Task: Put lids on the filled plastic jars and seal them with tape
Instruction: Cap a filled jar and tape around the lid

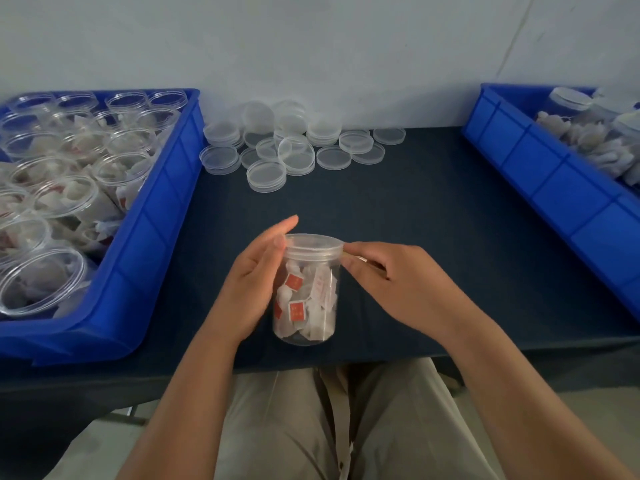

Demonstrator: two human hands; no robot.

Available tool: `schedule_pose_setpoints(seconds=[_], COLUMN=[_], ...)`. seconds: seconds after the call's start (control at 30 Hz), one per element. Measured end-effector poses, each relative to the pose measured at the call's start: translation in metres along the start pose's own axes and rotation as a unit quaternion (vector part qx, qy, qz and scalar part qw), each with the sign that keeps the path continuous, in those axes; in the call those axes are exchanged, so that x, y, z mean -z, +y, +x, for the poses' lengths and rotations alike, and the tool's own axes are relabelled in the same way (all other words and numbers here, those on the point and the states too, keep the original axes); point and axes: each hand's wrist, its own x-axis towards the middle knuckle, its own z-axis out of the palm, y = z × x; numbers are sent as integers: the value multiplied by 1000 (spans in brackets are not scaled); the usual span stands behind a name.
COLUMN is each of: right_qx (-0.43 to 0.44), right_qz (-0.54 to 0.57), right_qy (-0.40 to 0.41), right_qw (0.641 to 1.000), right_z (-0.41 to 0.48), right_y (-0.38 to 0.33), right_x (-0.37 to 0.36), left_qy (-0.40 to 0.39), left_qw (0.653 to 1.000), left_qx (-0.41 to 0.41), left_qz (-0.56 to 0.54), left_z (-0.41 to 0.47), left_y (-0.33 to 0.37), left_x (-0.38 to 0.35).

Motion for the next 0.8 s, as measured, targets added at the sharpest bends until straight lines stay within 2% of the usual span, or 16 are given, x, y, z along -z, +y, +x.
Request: schedule_pose_setpoints(seconds=[0.07, 0.23, 0.4, 0.57, 0.8], right_qx=[16, 24, 20, 23, 61], right_qz=[-16, -70, -62, 5, -25], right_qy=[11, 31, 42, -49, -57], right_qw=[1000, 997, 997, 999, 996], right_z=[-6, -17, -17, -11, 0], right_y=[-6, -23, -24, -10, 4], right_x=[-1, -11, -17, -12, 6], left_qy=[-5, 113, 98, 109, 50], left_qw=[999, 987, 979, 987, 998], left_qx=[-11, -35, -69, -54, -14], left_qz=[47, 106, 163, 109, 47], left_z=[-5, -10, -11, -3, 9], left_y=[3, 11, 13, 12, 10], left_x=[-2, -16, -20, -11, -2])
